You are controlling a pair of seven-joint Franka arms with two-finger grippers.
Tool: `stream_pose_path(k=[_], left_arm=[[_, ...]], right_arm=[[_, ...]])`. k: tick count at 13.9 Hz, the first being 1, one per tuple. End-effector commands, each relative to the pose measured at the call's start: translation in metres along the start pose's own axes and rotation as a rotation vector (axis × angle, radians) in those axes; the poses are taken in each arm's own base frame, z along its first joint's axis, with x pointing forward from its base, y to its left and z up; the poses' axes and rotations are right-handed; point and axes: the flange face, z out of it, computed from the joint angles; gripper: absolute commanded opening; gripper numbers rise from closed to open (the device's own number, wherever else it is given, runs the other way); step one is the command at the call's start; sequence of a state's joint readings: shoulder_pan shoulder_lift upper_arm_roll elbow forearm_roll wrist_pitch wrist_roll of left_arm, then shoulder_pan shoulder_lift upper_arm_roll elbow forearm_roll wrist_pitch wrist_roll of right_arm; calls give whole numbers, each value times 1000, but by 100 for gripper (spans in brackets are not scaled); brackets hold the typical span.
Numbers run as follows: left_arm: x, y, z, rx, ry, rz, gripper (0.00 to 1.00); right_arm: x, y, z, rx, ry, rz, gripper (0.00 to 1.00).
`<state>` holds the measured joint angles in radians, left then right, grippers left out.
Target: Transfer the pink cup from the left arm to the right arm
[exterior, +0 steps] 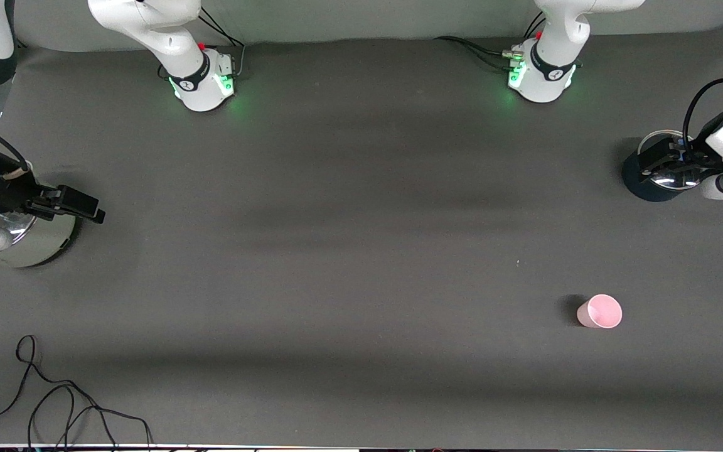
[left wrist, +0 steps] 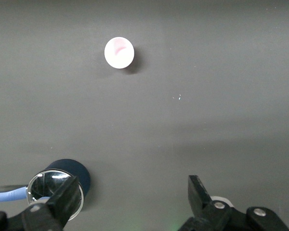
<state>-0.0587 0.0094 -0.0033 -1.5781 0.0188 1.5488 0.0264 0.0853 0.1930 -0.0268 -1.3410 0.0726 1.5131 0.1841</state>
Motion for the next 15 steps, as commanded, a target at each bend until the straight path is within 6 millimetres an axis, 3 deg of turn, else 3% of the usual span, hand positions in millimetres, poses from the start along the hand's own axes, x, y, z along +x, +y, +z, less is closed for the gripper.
stream_pose_path(k=[1, 13, 15], left_arm=[[-3, 1, -4, 11, 15, 19, 100], [3, 0, -9, 18, 30, 27, 100], [9, -8, -16, 18, 46, 140, 100]], right_arm=[[-2, 0, -3, -5, 10, -10, 100], [1, 0, -4, -6, 22, -10, 100], [0, -1, -3, -7, 19, -10, 100]])
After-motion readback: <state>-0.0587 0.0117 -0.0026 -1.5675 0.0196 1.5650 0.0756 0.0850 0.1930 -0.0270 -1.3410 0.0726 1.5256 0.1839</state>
